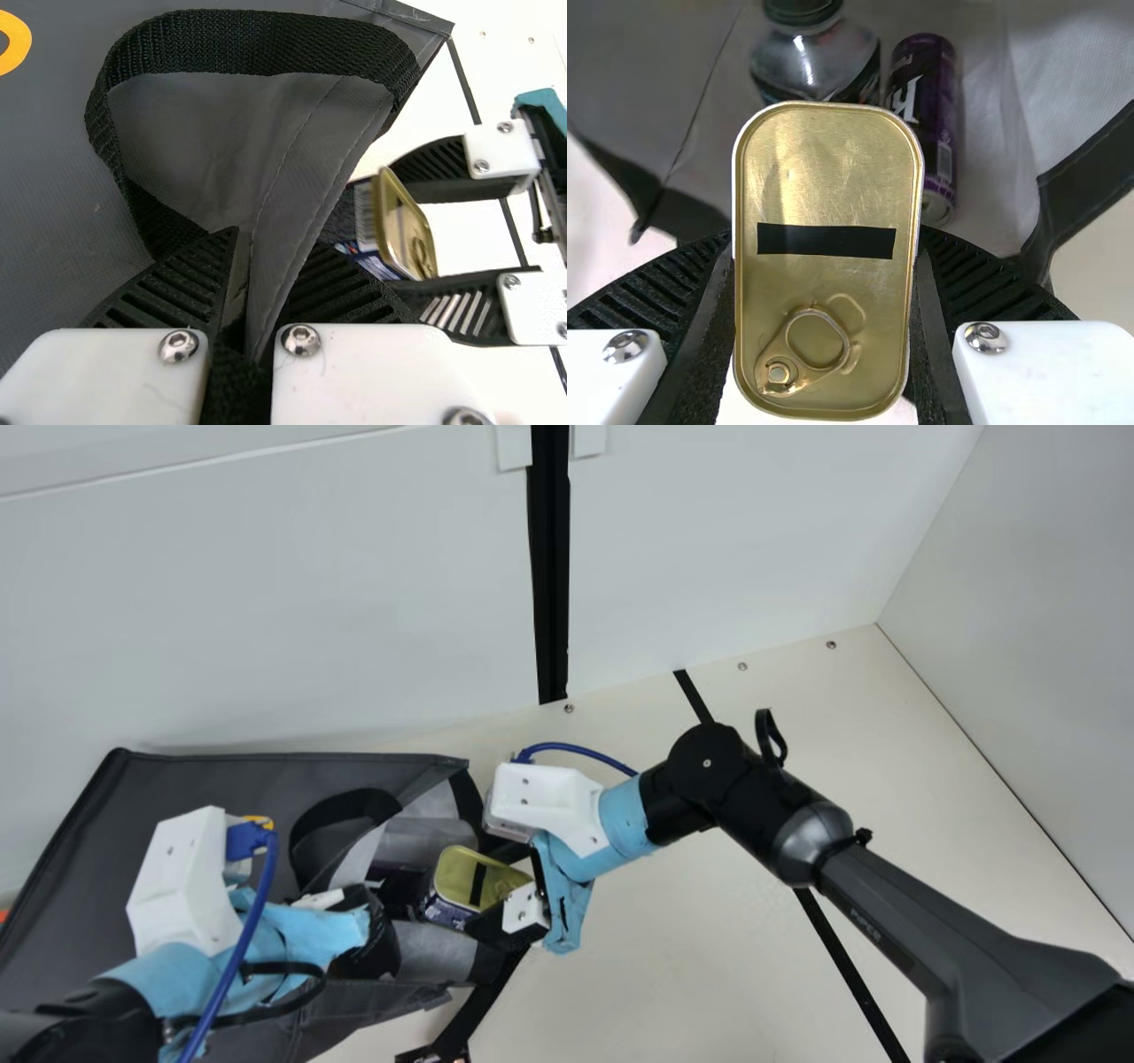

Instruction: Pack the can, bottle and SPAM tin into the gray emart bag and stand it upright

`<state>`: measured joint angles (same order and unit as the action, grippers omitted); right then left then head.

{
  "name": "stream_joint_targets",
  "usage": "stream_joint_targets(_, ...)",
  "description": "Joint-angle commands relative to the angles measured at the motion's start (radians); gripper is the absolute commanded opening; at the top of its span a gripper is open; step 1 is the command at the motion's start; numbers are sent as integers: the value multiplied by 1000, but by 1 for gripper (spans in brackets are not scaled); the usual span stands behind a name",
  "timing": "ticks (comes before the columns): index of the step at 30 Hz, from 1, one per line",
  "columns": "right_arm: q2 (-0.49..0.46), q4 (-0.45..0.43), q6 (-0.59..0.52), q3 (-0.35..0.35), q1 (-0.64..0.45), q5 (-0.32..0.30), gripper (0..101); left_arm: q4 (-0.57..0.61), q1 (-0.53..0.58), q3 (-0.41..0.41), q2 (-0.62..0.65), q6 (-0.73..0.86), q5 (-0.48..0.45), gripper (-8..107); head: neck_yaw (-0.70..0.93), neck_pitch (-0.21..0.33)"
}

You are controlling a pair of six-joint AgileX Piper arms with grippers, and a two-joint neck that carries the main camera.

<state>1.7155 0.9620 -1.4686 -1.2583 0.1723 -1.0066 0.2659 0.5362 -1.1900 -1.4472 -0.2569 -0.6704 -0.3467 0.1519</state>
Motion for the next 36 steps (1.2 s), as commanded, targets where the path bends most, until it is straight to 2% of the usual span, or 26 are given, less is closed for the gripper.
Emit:
stream_joint_targets(1, 10, 2, 2, -5, 7, 11, 0, 0, 0, 0, 0, 0, 0, -8, -2, 23)
stream_joint_targets(36, 214, 94, 108, -189, 178, 156, 0, 0, 0, 0, 0, 0, 0, -8, -2, 23)
